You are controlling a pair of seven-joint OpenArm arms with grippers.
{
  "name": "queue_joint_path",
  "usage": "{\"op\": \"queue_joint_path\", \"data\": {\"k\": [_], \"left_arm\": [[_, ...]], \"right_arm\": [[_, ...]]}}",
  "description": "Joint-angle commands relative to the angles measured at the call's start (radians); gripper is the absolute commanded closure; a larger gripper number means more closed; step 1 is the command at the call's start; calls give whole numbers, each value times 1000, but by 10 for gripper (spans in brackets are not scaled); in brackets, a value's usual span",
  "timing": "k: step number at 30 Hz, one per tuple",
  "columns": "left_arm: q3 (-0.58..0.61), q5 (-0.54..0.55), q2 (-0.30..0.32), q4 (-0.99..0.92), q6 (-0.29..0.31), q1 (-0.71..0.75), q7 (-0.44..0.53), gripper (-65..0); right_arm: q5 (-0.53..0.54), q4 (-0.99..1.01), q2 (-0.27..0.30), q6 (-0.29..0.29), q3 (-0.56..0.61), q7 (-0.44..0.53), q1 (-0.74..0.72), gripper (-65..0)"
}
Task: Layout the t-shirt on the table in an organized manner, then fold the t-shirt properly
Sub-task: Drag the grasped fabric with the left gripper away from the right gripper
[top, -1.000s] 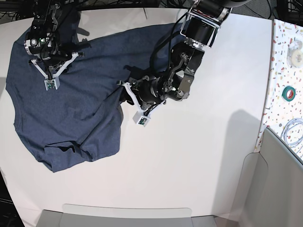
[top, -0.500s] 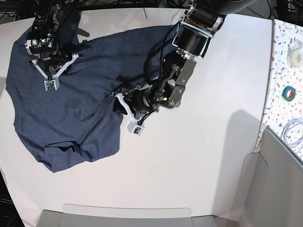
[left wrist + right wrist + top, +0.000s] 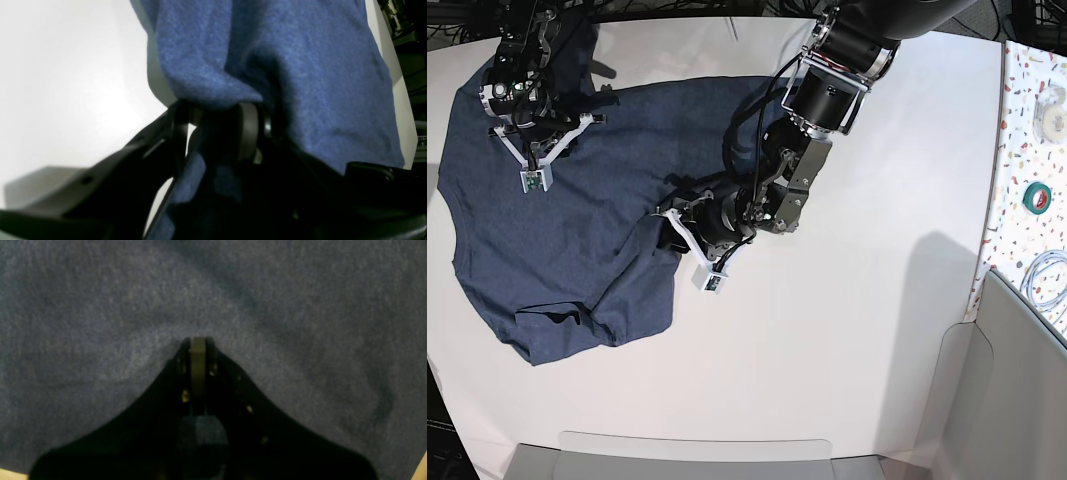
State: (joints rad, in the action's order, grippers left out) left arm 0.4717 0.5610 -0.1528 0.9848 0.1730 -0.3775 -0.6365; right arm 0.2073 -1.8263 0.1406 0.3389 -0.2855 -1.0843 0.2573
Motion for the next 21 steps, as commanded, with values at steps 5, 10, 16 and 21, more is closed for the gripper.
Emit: {"op": "queue_joint_path", "data": {"k": [5,10,16,21], "left_arm": [[-1,-28,-4,0,-19,-8,-23,0],[-72,-28,23,33,-19,-2,42,0],[-267,-31,26,35,-20,-10,53,0],[-360,-31,28,35,-22,-42,54,0]], "right_arm": [[1,10,-2,6,4,-53,12,0],[1,47,-2,6,4,-52,12,0],[1,101,-2,4,4,5,24,0],[1,110,-2,4,4,5,27,0]]}}
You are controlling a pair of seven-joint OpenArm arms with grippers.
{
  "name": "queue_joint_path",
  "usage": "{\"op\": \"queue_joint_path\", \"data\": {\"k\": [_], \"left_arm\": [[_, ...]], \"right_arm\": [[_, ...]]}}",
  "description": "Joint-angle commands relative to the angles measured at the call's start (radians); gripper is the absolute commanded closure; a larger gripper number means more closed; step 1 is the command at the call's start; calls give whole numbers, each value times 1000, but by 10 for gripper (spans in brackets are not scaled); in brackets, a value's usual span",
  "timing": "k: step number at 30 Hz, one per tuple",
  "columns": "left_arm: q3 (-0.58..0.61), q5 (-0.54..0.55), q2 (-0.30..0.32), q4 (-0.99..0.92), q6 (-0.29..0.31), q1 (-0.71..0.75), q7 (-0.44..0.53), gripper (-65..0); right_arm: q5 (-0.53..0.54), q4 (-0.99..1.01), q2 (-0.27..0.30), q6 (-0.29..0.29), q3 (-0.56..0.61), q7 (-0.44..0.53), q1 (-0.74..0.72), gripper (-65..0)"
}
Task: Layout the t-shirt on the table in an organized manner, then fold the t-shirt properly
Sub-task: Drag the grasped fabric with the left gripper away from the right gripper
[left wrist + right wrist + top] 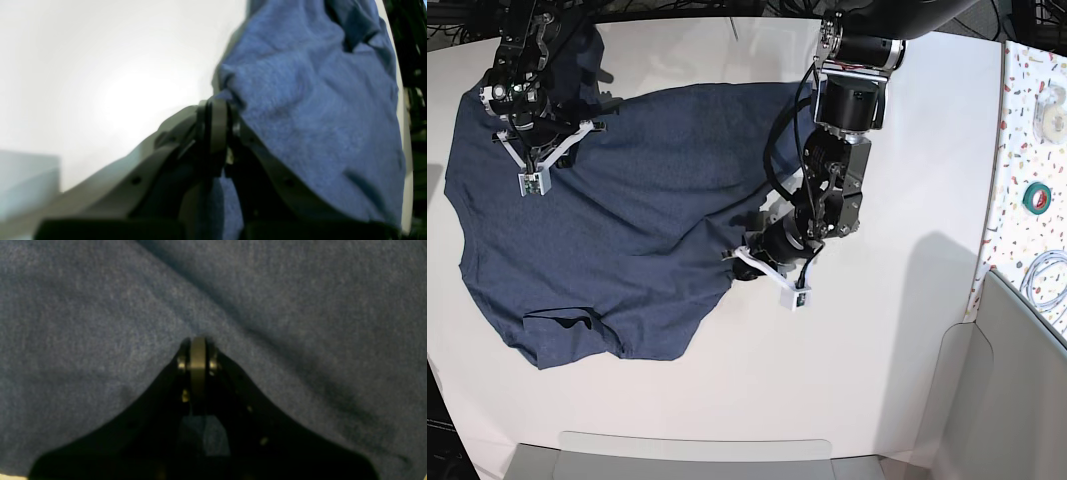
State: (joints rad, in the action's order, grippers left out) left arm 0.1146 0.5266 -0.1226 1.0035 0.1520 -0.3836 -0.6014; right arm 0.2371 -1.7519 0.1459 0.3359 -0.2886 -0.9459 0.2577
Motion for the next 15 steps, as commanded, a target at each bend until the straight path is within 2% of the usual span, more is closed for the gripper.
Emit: {"op": "queue_joint_path", "data": {"k": [1,7,13,15], "left_arm": [[-19,3,-2,16,-1,-38,19,0],[-62,3,-2,18,-5,-58,30,0],[-82,3,5,18,-174,-76,159,0],[-79,5,24,18,-206,-73,205,0]], "right_arm": [[-29,36,-7,7,7,-135,27,0],[-29,34,-7,7,7,-135,36,0],[-29,34,-7,7,7,-135,48,0],[-29,33,-7,7,7,-135,53,0]]}}
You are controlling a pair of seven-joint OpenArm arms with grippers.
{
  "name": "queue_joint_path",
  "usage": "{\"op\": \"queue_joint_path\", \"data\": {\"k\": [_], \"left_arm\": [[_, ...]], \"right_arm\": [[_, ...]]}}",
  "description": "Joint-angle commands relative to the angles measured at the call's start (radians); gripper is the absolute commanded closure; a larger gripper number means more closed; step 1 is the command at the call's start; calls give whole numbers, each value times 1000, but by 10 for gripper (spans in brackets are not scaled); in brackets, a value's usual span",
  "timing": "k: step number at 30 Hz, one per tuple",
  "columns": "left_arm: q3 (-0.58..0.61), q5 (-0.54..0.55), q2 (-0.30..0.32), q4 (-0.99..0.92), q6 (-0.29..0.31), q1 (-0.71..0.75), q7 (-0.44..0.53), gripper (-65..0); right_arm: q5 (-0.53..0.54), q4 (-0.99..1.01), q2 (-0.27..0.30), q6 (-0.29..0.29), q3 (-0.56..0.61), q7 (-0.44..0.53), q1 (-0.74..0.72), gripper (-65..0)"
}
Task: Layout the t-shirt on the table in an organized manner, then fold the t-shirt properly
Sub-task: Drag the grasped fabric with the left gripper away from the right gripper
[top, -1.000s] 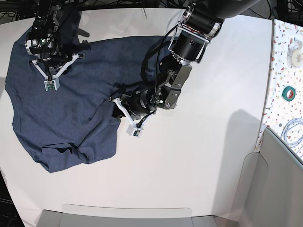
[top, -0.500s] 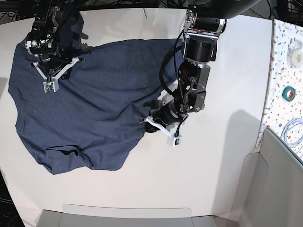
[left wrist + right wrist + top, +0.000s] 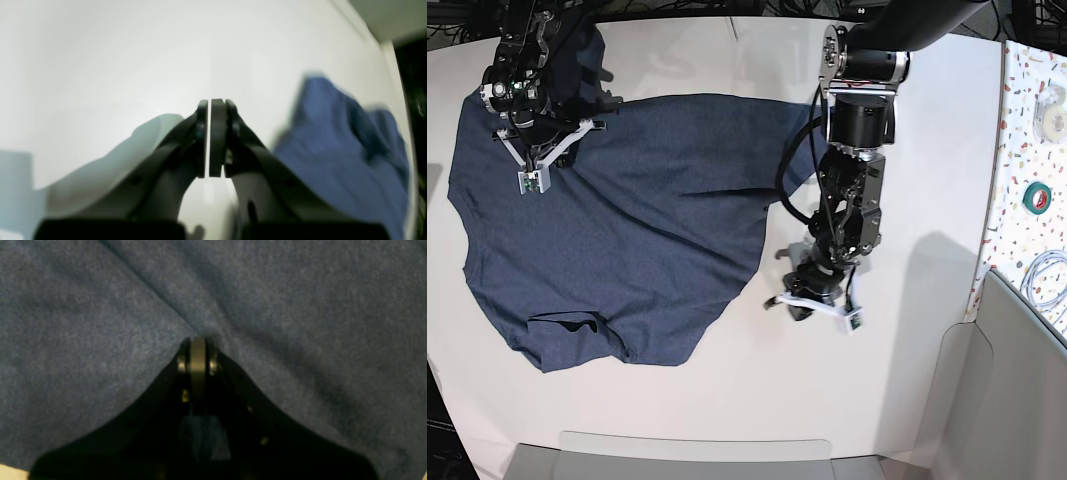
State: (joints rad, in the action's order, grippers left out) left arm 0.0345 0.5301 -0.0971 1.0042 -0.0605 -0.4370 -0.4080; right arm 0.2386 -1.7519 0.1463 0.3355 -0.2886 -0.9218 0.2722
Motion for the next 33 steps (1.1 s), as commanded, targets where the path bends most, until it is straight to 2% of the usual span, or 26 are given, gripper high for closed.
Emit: {"op": "queue_joint_path", "data": {"k": [1,5,7,11,13,17,21,23,29,31,33], "left_arm": [[0,2,1,17,-2,-18,31,0],[6,2,18,17,-2,-16,19,-11],[8,3,27,17,-2,-16,-50,-69],[-2,3,29,17,-2,-18,-240,-231],[-2,3,29,17,4,-16,-326,-267],[0,6,29,17,11,4,-466,-265],[6,75,24,17,123,8,-555,-265],[8,130,24,15,155,8,-596,-264],[23,201,18,11,166,10,-644,-263],[49,204,13,14,167,13,-639,-231],[49,204,9,20,170,27,-632,-151]], "right_arm": [[-31,33,-7,7,7,-158,40,0],[-31,33,-7,7,7,-158,40,0],[-31,33,-7,7,7,-158,40,0],[-31,33,-7,7,7,-158,39,0],[-31,34,-7,9,7,-158,35,0],[-31,34,-7,9,7,-158,35,0],[-31,34,-7,9,7,-158,34,0],[-31,34,-7,9,7,-158,37,0],[-31,34,-7,9,7,-158,45,0],[-31,33,-7,9,7,-158,52,0],[-31,33,-7,9,7,-158,55,0]]}}
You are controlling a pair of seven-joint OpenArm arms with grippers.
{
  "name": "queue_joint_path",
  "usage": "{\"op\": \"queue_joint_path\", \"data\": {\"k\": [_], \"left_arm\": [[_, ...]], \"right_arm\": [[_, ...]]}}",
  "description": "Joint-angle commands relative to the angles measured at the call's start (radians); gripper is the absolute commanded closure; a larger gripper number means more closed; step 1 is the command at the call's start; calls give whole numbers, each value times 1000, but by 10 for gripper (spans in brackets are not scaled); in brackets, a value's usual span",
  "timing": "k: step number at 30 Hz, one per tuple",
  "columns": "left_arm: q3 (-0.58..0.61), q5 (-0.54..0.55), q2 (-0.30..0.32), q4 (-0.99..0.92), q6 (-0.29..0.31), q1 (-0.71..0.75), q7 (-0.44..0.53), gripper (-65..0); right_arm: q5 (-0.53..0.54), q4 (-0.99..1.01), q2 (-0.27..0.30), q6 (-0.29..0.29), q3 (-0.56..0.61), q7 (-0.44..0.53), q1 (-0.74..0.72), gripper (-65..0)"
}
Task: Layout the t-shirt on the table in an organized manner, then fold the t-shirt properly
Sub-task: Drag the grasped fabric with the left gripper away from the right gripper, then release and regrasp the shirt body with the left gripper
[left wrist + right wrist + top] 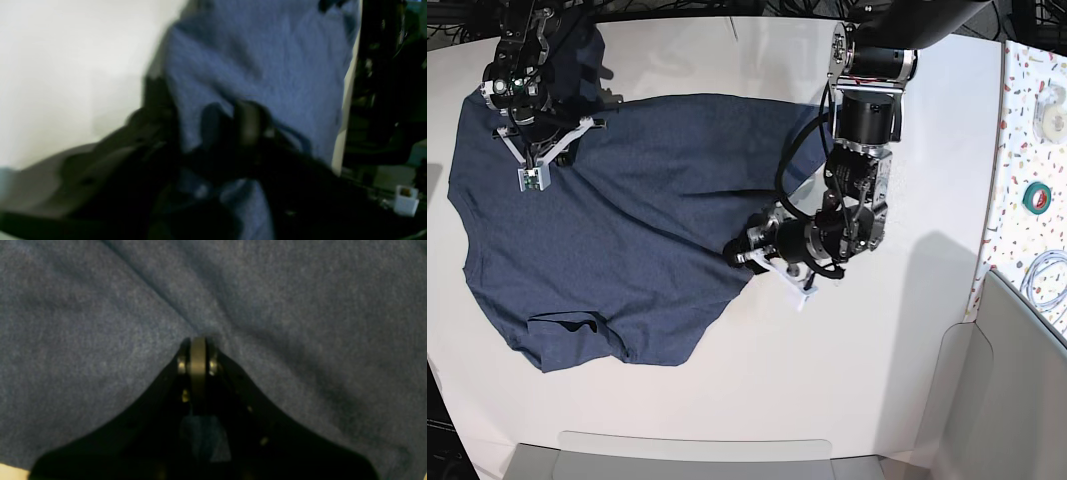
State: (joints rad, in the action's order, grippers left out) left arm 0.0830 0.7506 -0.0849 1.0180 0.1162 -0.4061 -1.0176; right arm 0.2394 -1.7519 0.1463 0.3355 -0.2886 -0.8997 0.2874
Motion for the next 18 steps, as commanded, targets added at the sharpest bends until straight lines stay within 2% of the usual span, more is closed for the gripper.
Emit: {"op": "queue_joint_path", "data": {"k": [1,3,9,14,18], "left_arm": [[-2,-15,-5,20,-6,-1,-16,-93],[8,13,-5,66,-6,0,-11,0],[87,172,3,370,-5,82,-36,-3],[309,178,18,606,-5,148,-2,-2],[536,177,67,698,-5,167,67,-3]], "right_arm": [[-31,33,-7,9,7,-180,40,0],[-31,33,-7,9,7,-180,42,0],[-31,33,-7,9,7,-180,55,0],[-31,33,-6,9,7,-180,57,0],[-31,30,-4,9,7,-180,62,0]]}}
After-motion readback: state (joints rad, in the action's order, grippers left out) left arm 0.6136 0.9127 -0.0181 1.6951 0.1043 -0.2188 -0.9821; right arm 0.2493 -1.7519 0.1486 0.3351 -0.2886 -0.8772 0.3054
